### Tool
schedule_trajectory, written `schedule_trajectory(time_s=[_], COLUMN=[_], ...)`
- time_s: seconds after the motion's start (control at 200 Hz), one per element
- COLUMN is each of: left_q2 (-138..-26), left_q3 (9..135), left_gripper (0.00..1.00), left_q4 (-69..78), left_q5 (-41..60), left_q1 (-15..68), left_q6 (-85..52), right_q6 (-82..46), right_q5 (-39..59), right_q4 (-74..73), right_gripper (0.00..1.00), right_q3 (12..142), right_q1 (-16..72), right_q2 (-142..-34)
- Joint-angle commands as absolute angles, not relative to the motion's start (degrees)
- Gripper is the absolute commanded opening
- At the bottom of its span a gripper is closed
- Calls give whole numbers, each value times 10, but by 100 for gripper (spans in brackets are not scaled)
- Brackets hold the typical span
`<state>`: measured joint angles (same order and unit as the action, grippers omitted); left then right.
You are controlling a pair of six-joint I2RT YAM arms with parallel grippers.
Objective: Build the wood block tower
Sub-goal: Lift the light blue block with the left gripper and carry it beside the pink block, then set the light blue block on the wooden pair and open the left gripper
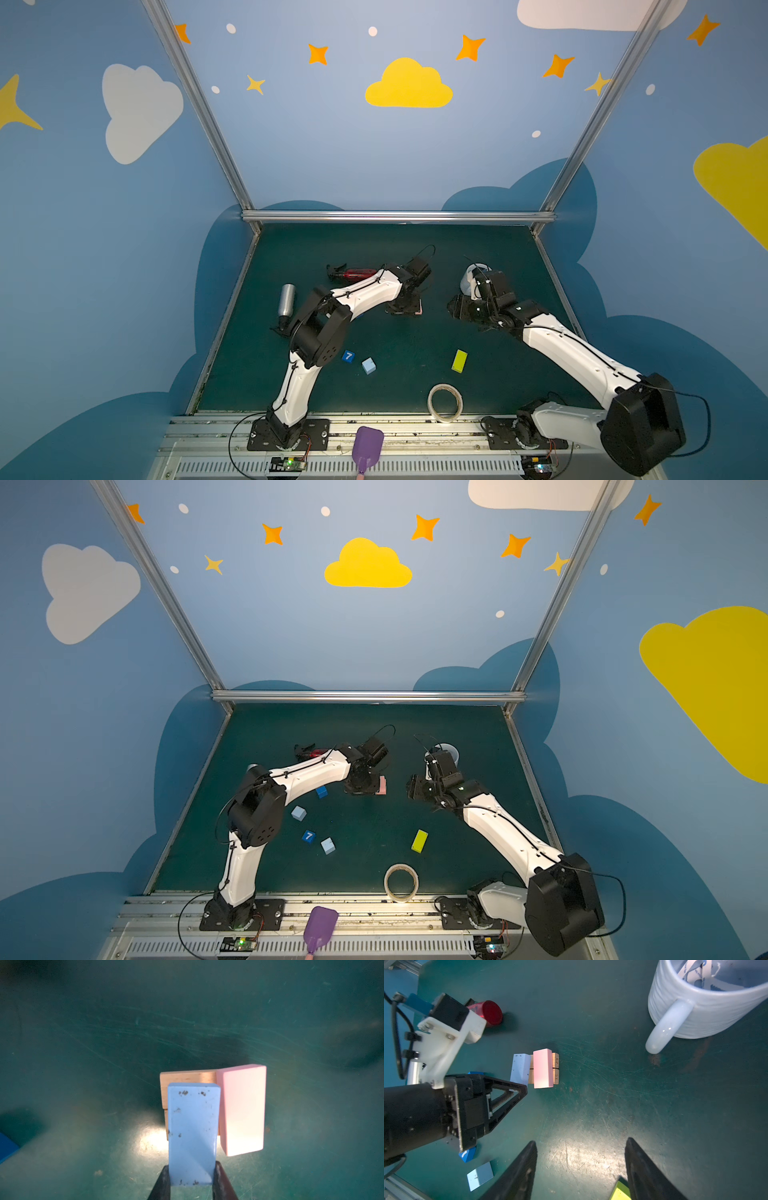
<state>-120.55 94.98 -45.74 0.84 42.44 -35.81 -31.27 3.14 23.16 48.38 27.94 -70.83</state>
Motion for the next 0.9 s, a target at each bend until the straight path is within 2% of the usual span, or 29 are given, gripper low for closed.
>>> schedule_trajectory(time_s=[0.0,0.701,0.896], left_q2=[-1219,-1240,-1239], left_q3=[969,988,989], left_gripper=[17,23,29], left_q4=[-472,-479,-480], left_q5=[5,1,0], left_q1=[425,425,425], left_q6=[-362,-361,-361], right_q6=[-314,-313,-315], right_q5=[36,38,39], right_q4=[226,227,228], right_gripper=[65,65,65], right_q3=[475,471,471], right_q1=[277,272,271], right_q2=[-698,-696,-696])
